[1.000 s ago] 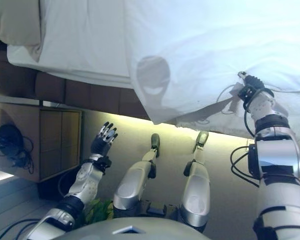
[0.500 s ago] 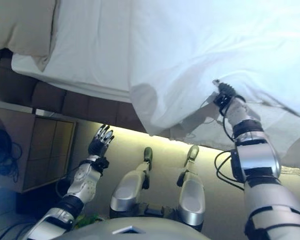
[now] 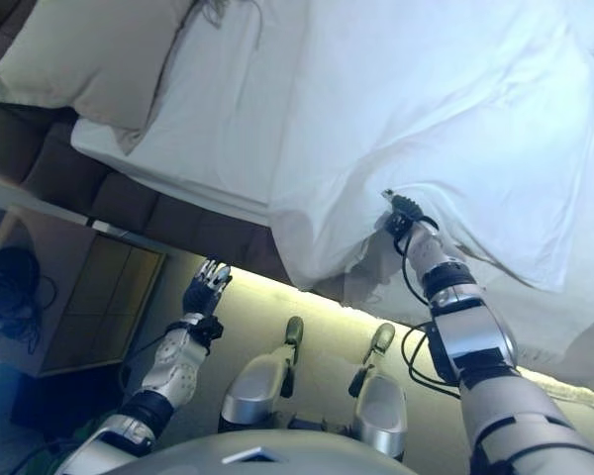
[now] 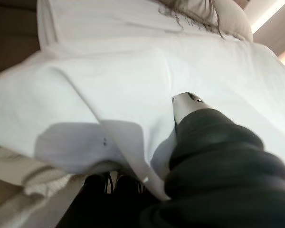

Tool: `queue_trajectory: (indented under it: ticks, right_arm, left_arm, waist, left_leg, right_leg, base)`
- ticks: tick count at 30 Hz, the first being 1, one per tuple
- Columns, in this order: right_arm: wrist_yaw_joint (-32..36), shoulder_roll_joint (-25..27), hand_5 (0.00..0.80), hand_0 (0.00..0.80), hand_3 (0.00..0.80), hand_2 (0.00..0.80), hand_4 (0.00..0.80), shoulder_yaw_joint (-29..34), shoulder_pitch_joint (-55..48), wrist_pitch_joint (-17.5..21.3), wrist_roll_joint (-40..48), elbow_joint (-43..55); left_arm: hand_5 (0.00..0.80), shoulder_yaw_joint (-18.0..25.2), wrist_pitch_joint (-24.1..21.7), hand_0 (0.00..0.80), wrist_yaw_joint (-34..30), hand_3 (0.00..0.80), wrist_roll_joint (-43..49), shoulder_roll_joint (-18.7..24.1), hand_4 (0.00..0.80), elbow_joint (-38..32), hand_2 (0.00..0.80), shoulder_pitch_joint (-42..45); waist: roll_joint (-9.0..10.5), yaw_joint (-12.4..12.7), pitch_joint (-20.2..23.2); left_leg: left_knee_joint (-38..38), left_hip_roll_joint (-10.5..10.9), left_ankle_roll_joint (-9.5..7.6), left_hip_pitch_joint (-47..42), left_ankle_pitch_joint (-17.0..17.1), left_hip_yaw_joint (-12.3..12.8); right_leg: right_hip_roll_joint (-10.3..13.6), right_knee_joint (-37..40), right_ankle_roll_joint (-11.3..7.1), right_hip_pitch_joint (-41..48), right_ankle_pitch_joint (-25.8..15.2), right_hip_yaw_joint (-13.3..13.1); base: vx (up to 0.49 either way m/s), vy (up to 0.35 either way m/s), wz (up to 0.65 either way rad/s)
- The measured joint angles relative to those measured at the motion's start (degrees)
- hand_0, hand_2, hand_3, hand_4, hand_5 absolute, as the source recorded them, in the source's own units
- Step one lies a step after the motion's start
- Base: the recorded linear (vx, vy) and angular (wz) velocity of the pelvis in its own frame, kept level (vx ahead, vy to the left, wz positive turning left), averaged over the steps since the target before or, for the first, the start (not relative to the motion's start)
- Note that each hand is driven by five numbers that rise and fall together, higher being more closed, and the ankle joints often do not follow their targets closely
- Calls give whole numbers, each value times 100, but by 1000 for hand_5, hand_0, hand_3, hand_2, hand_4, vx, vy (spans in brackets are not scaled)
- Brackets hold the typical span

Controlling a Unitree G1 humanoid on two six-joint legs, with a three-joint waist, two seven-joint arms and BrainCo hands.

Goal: Make the bed neatly

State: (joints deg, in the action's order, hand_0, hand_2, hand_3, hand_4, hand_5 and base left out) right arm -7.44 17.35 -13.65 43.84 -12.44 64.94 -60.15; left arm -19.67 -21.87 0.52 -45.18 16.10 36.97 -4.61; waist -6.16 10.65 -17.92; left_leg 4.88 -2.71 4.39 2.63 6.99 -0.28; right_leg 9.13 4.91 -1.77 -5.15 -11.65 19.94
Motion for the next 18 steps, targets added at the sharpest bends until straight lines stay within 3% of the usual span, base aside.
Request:
queue_trajectory:
  ticks: [11, 18]
  right_arm:
    - [-71, -1189, 800, 800, 800, 800, 800, -851, -546, -6, 88, 391]
    - [-51, -1445, 800, 800, 800, 800, 800, -1215, -937, -56, 67, 399]
  left_arm:
    - [0, 149, 31, 0, 438, 0, 406, 13, 0, -420, 0, -14]
    - [0, 316, 139, 0, 583, 0, 633, 13, 0, -420, 0, -8]
  waist:
    - [11, 306, 360]
    - [117, 442, 479]
  left_leg:
    - [-2, 10, -10, -19, -6, -292]
    - [0, 7, -4, -62, -51, -327]
  right_leg:
    - [19, 0, -48, 167, 87, 277]
    - [21, 0, -55, 270, 153, 320]
  base:
    - [25, 6, 14]
    - [5, 6, 3]
